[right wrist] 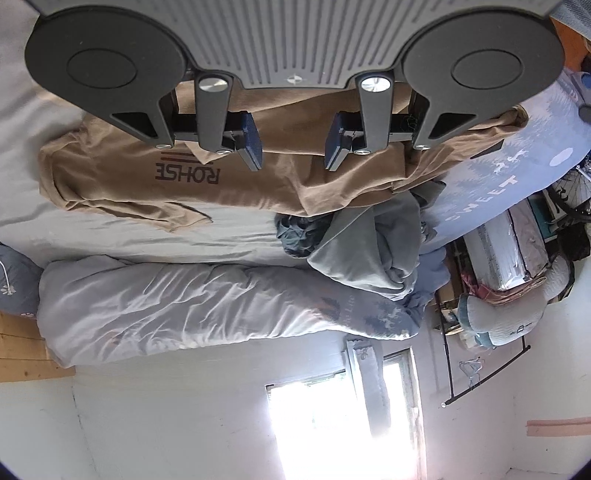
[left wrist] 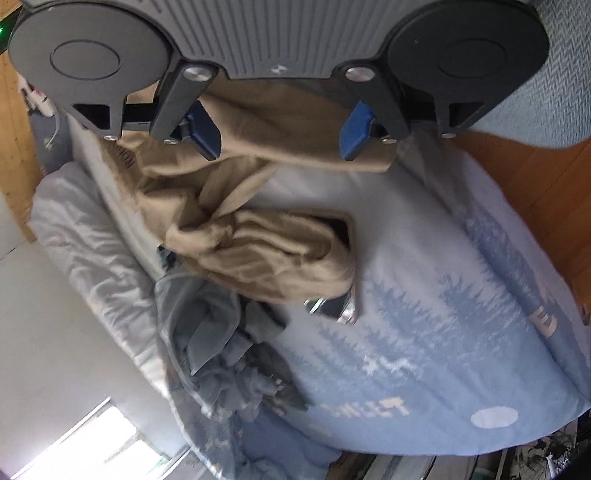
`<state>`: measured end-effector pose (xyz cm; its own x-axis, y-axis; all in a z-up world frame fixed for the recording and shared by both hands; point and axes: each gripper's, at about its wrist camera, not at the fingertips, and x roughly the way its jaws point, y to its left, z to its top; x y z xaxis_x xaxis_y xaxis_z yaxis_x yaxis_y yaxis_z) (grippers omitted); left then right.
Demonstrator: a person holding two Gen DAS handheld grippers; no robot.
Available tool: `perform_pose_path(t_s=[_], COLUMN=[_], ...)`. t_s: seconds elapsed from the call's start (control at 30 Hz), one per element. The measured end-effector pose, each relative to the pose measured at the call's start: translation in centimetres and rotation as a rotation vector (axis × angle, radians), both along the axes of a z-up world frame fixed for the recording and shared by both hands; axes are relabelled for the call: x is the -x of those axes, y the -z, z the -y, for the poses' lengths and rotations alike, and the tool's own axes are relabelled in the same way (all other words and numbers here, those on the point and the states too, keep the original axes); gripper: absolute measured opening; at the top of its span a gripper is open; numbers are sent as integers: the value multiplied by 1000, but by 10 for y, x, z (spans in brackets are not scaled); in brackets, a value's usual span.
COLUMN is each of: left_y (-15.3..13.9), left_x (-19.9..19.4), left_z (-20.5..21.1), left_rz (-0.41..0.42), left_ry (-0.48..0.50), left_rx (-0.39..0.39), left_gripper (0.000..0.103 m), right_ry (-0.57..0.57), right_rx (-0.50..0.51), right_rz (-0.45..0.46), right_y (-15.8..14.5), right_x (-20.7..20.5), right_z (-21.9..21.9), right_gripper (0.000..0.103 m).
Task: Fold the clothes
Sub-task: 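Grasp the tan shirt hem with the left tool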
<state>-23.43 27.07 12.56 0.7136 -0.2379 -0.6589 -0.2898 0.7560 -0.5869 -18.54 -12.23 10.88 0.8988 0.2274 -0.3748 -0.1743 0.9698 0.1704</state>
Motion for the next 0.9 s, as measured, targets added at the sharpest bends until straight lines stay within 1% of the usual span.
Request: perform_pose_path(t_s=[0.1, 0.2, 0.37, 0.5, 0.57, 0.67, 0.73, 0.77, 0.9], left_y=[-6, -10, -6, -1, 5, 21, 33, 38, 52], left_x=[-6, -20, -60, -100, -122, -158, -180, -191, -233], left_z=[2, 12, 37, 56, 60, 60, 57, 56, 64], left_rz=[58, 114, 157, 195, 209, 199, 184, 173, 122], left_ry=[15, 38, 99, 125, 116, 85, 66, 62, 100], left_rx=[35, 62, 119, 108, 99, 89, 66, 32, -153], left_gripper=[70, 70, 71, 71, 71, 71, 70, 70, 69], right_ry=[-6, -20, -37, -39, -41, -49, -54, -56, -65], right_rx=[5, 24, 57, 60, 65, 75, 82, 86, 100], right_rz=[-5, -8, 1, -3, -10, -17, -19, -20, -35], right_y=[1, 4, 7, 10, 12, 14, 16, 17, 22], right_x=[-1, -1, 1, -1, -3, -6, -8, -9, -19], right_z=[-2, -6, -6, -3, -2, -1, -1, -1, -1], right_gripper=[39, 39, 39, 40, 40, 40, 40, 40, 40])
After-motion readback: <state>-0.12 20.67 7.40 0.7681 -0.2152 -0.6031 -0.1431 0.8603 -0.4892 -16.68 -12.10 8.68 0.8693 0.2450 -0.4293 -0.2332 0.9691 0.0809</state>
